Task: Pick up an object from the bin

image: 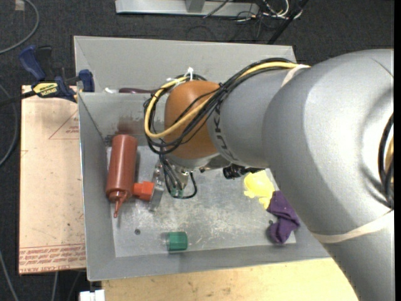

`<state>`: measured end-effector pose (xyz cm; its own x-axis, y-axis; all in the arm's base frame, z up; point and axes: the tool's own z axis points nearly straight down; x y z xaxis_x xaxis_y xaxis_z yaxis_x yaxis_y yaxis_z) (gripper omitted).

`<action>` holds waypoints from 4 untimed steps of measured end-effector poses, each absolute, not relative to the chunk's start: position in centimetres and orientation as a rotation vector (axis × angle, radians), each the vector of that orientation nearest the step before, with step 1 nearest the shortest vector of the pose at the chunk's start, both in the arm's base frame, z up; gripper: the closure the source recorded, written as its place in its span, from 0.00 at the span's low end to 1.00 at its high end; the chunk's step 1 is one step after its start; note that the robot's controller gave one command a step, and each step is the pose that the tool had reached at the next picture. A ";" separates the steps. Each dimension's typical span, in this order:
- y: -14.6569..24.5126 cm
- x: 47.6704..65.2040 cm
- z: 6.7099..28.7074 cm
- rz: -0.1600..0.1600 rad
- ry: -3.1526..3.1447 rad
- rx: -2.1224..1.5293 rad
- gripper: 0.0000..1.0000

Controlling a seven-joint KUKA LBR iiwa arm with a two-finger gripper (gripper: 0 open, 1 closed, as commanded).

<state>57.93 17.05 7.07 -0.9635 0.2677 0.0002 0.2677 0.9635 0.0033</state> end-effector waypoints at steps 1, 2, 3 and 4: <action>17.0 57.9 7.1 0.005 3.112 0.424 1.00; 17.0 57.8 7.6 0.003 3.116 0.425 1.00; 17.0 57.6 9.5 -0.001 3.123 0.426 1.00; 17.1 57.8 12.1 0.005 3.115 0.425 1.00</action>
Offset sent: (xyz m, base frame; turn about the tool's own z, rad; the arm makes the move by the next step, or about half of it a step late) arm 0.0002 -0.0001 0.0896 0.0000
